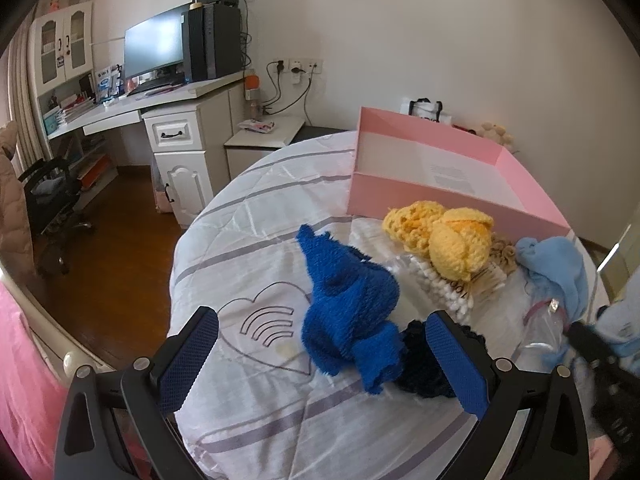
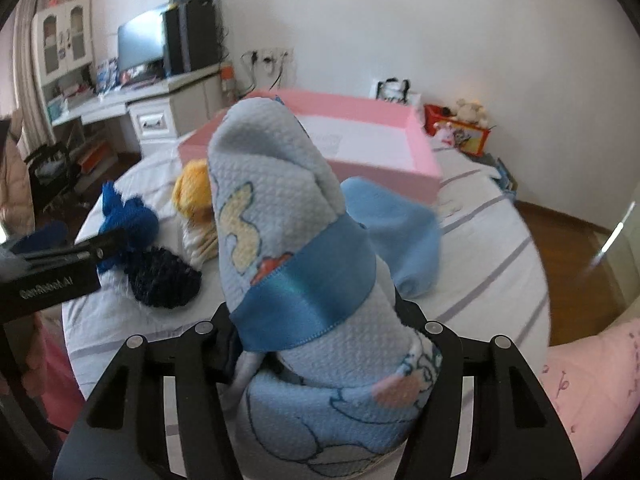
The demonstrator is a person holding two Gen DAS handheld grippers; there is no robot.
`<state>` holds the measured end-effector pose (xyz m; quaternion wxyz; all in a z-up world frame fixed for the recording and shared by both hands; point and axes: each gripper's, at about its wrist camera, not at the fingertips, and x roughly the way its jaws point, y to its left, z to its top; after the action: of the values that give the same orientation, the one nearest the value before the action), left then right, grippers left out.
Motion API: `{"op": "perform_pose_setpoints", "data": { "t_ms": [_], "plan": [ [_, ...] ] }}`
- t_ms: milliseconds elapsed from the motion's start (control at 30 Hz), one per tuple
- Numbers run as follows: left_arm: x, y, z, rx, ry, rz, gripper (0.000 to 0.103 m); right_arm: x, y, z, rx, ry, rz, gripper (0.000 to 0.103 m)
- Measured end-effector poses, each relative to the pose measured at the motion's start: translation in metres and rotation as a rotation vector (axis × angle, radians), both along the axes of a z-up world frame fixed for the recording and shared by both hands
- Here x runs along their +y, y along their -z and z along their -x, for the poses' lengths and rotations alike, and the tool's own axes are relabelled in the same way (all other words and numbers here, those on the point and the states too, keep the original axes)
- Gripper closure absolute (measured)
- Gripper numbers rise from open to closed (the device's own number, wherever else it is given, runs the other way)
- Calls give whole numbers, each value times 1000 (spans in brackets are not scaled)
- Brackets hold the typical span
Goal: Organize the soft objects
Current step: 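Grasp the blue knitted cloth with the left tool while the right tool holds the patterned cloth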
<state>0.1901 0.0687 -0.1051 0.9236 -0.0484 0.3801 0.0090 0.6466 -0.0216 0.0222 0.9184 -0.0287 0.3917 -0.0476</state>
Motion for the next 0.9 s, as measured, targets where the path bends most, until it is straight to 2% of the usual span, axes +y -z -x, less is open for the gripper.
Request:
{"op": "perform_pose_setpoints", "data": {
  "t_ms": [200, 400, 567, 700, 800, 900],
  "plan": [
    [-2, -2, -12, -7, -14, 4, 1, -32, -26, 6, -77, 80, -5, 49],
    [-2, 9, -34, 32, -4, 26, 2, -64, -26, -2, -81, 186, -9, 49],
    [-5, 19, -46, 57, 4, 16, 18, -83, -7, -14, -31, 230, -39, 49],
    [-7, 30, -56, 108, 10, 30, 42, -92, 2, -21, -1, 237, -53, 49],
    [-8, 30, -55, 96, 7, 14, 59, -92, 9, -17, 9, 237, -55, 49],
    [-9, 24, -51, 87, 23, 28, 59, -91, 9, -20, 6, 237, -55, 49]
  ]
}}
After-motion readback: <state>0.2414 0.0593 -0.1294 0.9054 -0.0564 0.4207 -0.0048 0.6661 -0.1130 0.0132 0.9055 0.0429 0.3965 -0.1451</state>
